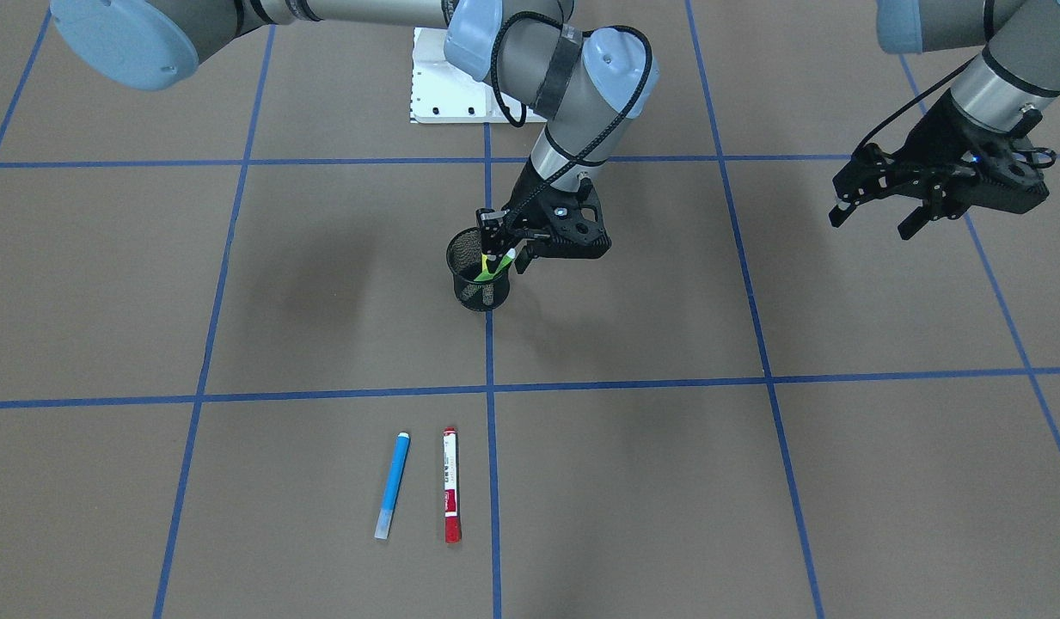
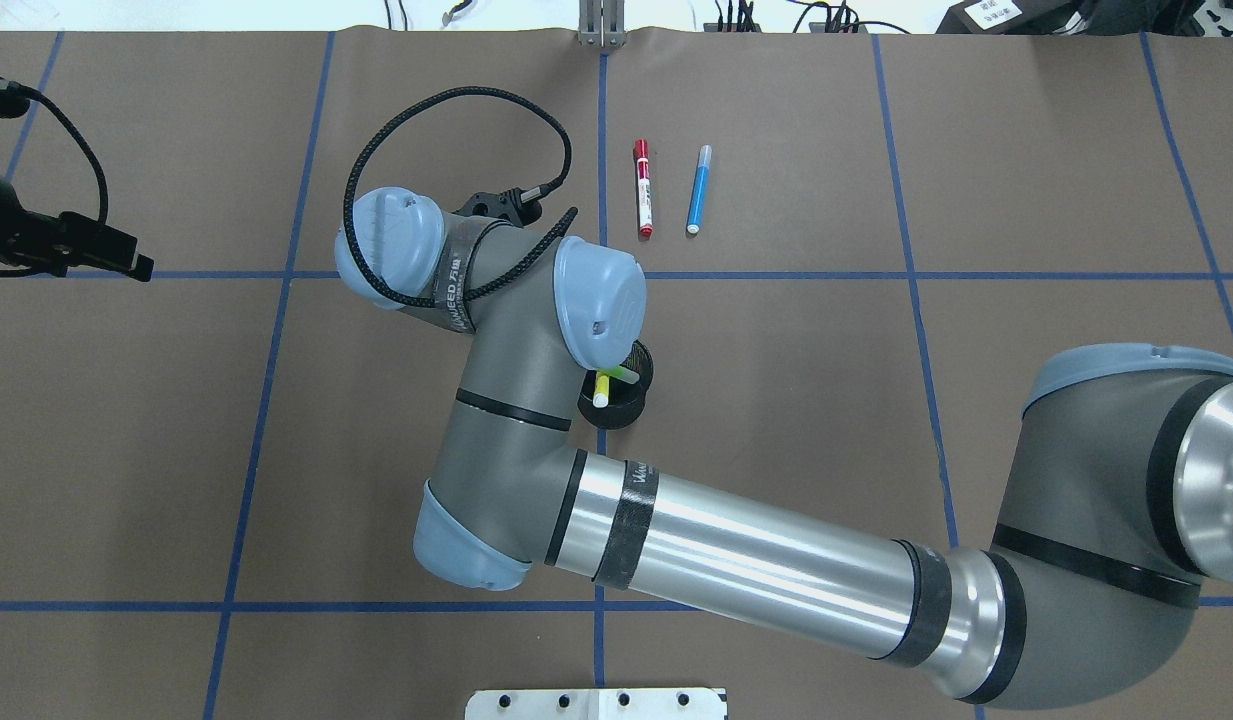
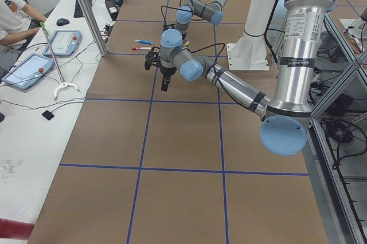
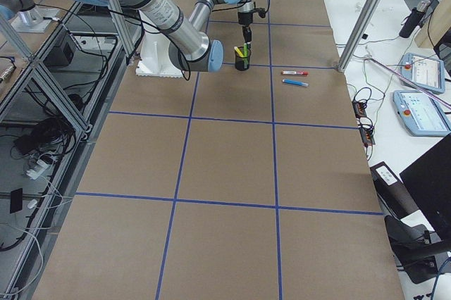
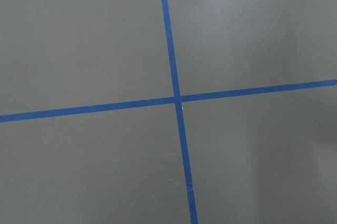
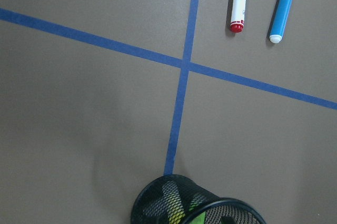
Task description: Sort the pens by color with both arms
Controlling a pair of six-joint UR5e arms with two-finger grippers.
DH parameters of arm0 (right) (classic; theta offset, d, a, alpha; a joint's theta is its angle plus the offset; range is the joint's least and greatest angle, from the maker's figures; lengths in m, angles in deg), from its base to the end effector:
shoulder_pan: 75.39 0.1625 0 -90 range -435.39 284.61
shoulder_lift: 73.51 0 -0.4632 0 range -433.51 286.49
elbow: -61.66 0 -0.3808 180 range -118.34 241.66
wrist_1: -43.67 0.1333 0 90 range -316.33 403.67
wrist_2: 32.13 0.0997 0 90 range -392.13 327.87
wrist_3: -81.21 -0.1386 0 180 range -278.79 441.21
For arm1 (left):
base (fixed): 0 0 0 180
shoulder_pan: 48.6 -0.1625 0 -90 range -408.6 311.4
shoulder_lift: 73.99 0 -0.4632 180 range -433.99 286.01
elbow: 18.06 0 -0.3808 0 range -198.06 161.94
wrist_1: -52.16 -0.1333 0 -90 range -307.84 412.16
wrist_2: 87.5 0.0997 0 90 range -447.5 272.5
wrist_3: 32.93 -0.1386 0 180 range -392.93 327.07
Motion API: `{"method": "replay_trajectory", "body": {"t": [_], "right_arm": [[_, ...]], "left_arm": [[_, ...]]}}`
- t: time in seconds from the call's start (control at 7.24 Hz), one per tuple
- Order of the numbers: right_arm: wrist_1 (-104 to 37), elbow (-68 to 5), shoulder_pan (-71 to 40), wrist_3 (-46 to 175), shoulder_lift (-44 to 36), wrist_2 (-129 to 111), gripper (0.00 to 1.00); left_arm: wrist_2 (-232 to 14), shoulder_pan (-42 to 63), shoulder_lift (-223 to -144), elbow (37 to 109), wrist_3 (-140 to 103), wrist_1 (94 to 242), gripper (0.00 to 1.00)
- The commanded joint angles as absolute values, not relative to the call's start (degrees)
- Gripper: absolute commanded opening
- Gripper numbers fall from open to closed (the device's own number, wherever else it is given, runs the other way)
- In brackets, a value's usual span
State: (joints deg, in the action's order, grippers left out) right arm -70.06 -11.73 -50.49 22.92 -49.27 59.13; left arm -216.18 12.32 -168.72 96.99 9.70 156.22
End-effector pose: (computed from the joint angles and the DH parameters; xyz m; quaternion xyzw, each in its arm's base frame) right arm -0.6898 -0.4638 0.1470 0.0949 -0.1988 -0.0603 0.9736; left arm 0.2098 -0.4733 0.4440 0.1055 0.4553 0.0195 0.8838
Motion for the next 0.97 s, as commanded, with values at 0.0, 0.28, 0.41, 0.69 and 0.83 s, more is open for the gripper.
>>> {"method": "replay_trajectory", "body": {"t": [0.0, 0.28, 0.41, 0.69, 0.83], "right_arm": [[-70.06, -11.99, -50.52, 22.94, -48.99, 59.19, 0.00], [-70.15, -12.51, -50.43, 22.94, -49.25, 59.19, 0.00], [-70.50, -14.17, -49.30, 23.11, -49.25, 59.36, 0.00], [-70.68, -14.45, -48.76, 23.20, -49.68, 59.28, 0.35], [-70.51, -14.19, -48.67, 23.12, -49.34, 59.45, 0.64]], "left_arm": [[-216.17, 12.30, -168.73, 96.99, 9.70, 156.22, 0.99], [-216.17, 12.30, -168.73, 96.99, 9.70, 156.22, 0.99], [-216.17, 12.30, -168.73, 96.99, 9.70, 156.22, 0.99], [-216.17, 12.39, -168.73, 97.08, 9.70, 156.22, 0.99], [-216.09, 12.31, -168.73, 97.08, 9.70, 156.22, 0.99]]}}
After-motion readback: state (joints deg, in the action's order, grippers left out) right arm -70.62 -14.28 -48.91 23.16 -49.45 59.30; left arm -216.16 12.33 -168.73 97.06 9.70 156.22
